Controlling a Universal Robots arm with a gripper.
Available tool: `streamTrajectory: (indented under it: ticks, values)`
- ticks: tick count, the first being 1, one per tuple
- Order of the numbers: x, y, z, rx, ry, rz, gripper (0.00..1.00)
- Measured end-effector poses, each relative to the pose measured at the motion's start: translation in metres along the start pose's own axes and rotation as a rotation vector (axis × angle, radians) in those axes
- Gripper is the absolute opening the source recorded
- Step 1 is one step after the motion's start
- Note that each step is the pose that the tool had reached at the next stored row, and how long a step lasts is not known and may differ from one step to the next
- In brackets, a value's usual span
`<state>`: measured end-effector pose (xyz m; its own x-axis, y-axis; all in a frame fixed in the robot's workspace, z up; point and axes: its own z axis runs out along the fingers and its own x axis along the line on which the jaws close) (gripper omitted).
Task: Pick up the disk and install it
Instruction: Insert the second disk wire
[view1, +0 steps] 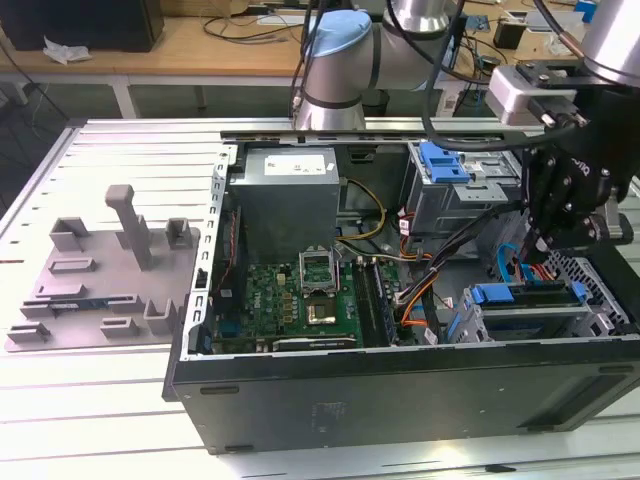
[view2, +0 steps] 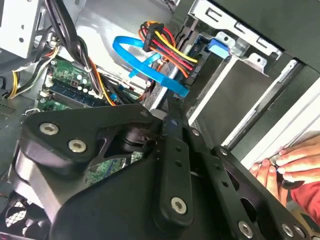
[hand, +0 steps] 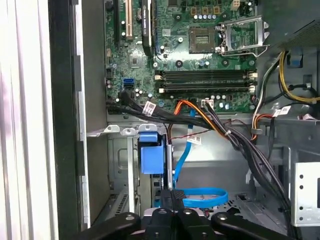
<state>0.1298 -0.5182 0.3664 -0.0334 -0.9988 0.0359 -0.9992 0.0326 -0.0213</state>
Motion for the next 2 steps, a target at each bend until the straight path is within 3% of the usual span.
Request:
streamTrajectory:
  ticks: [2]
  values:
    - [-0.0004, 0.0005, 0.0, 0.0, 0.0007, 0.0, 0.11]
